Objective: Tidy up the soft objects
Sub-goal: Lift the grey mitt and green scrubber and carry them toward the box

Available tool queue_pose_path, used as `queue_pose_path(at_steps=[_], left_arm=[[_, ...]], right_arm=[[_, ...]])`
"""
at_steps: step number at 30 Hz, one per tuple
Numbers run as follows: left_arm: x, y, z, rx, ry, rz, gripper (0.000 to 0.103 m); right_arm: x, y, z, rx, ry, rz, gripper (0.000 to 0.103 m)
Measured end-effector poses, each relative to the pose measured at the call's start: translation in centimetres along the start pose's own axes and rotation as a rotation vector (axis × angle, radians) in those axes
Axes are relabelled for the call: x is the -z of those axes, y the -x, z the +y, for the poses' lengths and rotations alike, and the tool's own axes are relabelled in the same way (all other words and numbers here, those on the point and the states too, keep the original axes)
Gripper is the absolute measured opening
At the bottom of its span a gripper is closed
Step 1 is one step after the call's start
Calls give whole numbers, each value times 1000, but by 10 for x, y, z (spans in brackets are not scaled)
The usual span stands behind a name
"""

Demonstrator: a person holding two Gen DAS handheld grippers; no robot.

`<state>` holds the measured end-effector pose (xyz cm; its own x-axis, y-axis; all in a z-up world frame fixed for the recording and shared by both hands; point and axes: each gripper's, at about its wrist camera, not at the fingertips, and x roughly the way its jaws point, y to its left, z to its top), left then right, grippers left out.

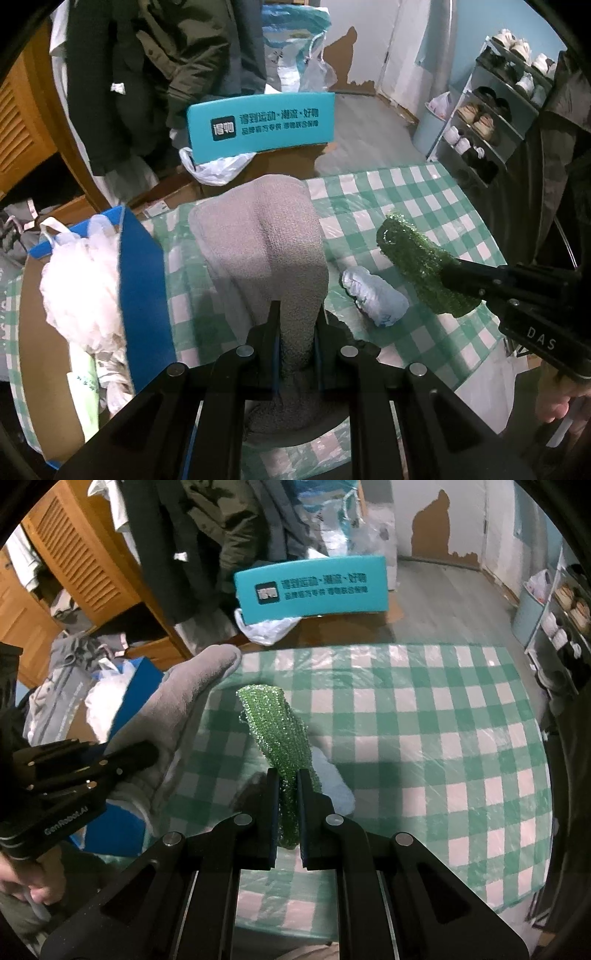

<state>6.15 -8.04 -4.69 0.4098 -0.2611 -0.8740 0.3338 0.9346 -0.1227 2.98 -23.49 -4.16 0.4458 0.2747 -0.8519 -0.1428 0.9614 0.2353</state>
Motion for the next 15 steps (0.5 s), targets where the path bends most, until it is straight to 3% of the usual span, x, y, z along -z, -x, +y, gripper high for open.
queue_pose_path(at_steps=[15], left_arm=[[9, 52, 28, -33, 33, -88, 14]], right_arm=[[-13, 6, 51, -61, 71, -25, 8]])
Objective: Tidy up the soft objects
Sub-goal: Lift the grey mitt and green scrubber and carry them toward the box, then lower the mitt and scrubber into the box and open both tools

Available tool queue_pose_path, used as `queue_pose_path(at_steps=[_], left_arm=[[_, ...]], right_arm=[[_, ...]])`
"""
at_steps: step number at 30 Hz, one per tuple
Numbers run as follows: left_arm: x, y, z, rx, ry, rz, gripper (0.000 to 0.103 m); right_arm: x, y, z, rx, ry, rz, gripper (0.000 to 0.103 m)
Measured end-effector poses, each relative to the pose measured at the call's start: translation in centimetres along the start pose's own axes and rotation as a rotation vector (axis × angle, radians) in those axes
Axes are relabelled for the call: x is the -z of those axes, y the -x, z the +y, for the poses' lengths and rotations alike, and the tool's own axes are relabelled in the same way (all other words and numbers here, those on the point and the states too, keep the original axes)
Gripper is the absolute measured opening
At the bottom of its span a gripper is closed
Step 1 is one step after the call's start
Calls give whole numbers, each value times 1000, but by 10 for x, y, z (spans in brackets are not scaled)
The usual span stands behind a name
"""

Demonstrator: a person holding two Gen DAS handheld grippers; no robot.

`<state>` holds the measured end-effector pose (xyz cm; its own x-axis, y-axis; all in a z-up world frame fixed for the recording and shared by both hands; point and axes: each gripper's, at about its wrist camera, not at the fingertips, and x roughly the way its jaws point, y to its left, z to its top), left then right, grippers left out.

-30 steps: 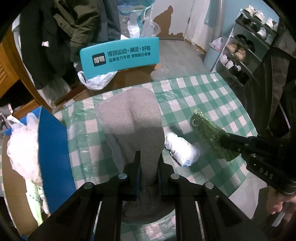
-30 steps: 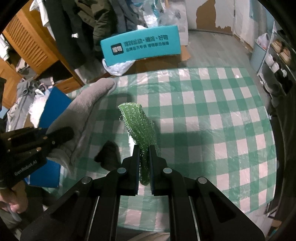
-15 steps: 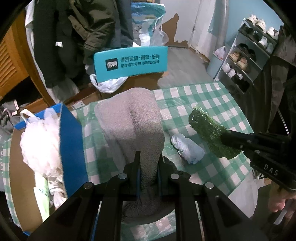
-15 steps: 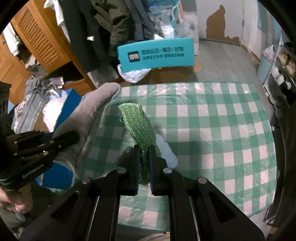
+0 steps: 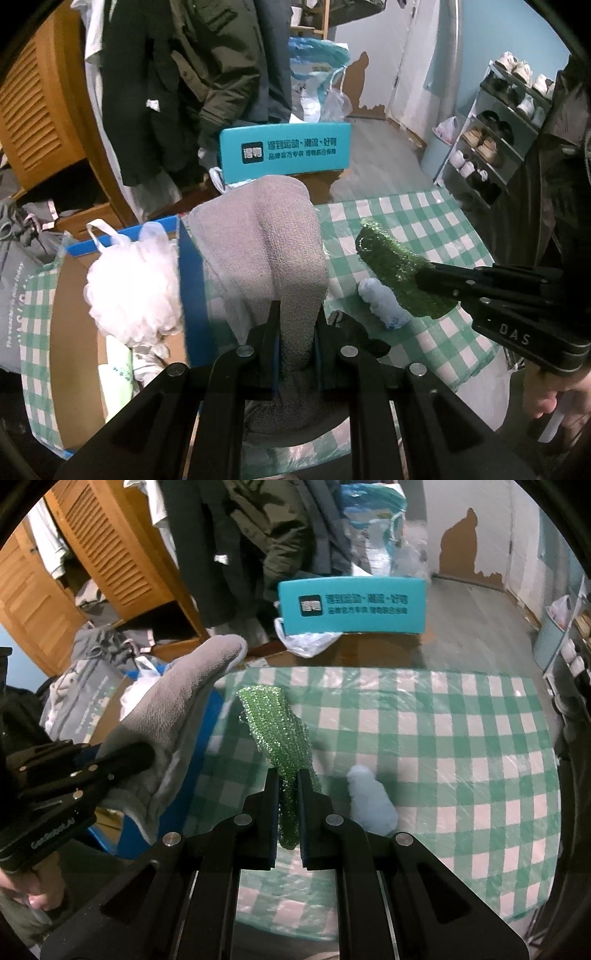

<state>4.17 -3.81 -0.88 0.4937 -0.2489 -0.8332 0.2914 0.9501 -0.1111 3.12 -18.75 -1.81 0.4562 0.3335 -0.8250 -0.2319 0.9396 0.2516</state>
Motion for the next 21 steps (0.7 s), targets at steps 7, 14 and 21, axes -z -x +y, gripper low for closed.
queue_pose_path(at_steps=[7, 14, 21], left_arm=[[7, 15, 17, -30, 22, -26, 14], [15, 33, 40, -55, 56, -53, 14], [23, 51, 62, -90, 84, -87, 14]], right_arm=[[-6, 0, 25, -24, 36, -9, 8], [-14, -3, 54, -44, 77, -14, 8], [-23, -7, 92, -73, 124, -15, 8]])
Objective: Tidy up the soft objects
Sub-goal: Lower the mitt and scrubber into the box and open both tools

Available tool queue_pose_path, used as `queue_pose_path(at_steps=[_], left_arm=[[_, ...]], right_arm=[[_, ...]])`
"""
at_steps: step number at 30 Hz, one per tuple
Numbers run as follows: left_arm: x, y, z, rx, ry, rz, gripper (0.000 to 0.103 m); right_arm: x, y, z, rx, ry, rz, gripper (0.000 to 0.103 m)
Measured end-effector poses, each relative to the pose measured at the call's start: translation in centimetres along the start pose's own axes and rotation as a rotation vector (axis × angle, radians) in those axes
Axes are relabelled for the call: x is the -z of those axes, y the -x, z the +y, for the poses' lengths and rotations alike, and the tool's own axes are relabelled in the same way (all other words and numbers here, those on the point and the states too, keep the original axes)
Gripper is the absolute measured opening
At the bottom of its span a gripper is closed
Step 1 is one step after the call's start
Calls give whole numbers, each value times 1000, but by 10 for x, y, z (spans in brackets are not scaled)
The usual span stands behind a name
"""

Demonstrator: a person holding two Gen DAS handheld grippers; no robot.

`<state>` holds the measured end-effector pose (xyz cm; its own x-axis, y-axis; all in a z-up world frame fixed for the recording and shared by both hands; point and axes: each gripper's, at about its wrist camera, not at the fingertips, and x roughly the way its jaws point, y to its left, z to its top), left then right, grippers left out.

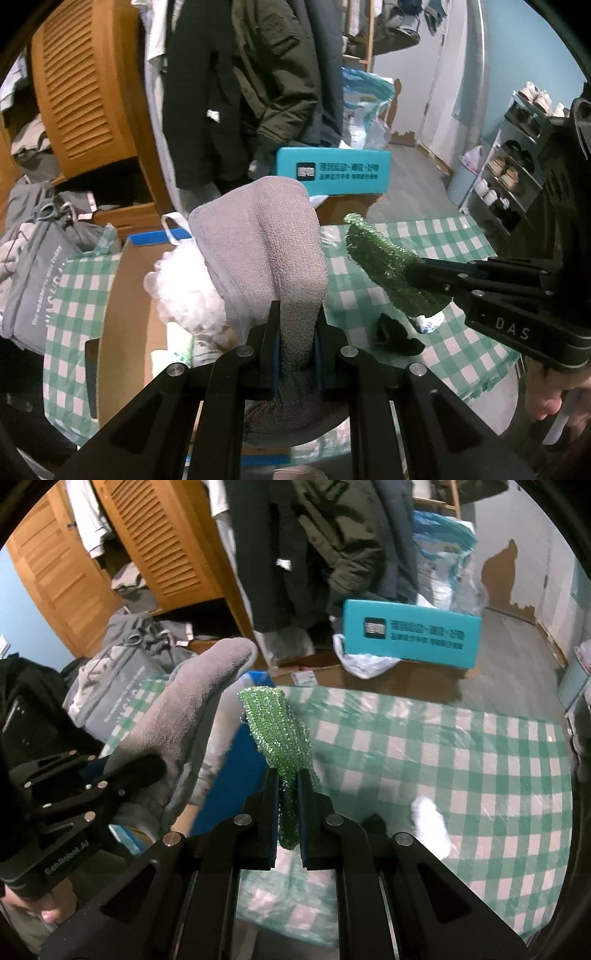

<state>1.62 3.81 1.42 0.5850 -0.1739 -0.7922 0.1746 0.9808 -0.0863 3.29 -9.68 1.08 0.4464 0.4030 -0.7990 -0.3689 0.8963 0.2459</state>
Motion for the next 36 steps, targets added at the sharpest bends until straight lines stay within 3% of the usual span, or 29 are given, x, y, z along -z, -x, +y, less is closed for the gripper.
queue_pose_path(at_steps=[16, 22, 36], left_arm=[[26, 3, 73, -80, 103, 5, 14], [38, -10, 93, -132, 118, 33, 14], [65, -52, 132, -145, 209, 144, 16]], right_arm=[[-13, -40, 77, -68, 95, 59, 8], [-12, -55, 95, -78, 111, 83, 8], [0, -103, 123, -85, 132, 159, 8]])
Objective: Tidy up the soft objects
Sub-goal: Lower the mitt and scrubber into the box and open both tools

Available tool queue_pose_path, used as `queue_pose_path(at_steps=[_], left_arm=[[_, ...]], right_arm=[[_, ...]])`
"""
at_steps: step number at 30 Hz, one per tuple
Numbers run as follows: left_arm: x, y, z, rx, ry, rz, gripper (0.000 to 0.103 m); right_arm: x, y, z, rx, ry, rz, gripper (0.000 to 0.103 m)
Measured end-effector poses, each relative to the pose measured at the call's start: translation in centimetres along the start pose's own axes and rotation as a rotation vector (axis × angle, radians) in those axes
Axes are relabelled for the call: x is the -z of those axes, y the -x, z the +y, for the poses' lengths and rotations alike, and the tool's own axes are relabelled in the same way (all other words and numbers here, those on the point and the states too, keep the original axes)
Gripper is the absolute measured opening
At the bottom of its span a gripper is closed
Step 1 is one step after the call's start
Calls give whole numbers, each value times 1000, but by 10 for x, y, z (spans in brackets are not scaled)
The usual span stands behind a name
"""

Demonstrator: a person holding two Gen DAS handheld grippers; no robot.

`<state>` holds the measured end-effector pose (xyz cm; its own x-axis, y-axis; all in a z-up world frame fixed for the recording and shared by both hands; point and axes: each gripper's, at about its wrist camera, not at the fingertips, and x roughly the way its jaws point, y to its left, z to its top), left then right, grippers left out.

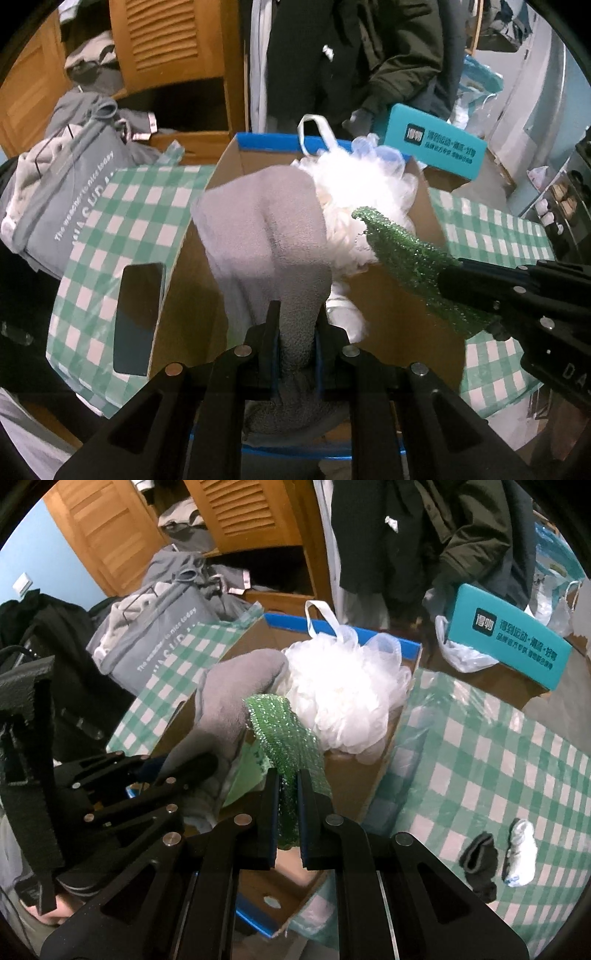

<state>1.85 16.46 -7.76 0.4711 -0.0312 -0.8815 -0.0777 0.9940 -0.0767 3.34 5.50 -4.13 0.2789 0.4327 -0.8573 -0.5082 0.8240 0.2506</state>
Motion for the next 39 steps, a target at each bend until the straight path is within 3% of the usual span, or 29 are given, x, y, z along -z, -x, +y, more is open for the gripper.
queue_pose_path(at_steps=[5, 7, 9, 11, 13, 25, 29, 39], left_arm=[[3, -8, 1, -38, -5, 31, 26], [4, -7, 2, -47, -2, 29, 32], [3, -1, 4, -40, 9, 13, 45], [1, 9, 4, -45, 21, -27, 65], [-1, 15, 5, -45, 30, -50, 69], [-1, 28, -22, 6, -15, -44, 70], [-3, 33, -34, 19, -37, -54, 77], [-4, 37, -71, 34, -107, -54, 78]], right_arm=[[3, -11, -4, -10, -28, 26, 12], [3, -10, -4, -12, -33, 27, 25], [4, -5, -6, -3, -35, 15, 37], [4, 0, -7, 10, -45, 5, 50], [4, 3, -9, 15, -48, -3, 54], [16, 41, -27, 86, -38, -46, 59], [22, 50, -34, 108, -35, -54, 59], [37, 66, -65, 148, -78, -56, 59]])
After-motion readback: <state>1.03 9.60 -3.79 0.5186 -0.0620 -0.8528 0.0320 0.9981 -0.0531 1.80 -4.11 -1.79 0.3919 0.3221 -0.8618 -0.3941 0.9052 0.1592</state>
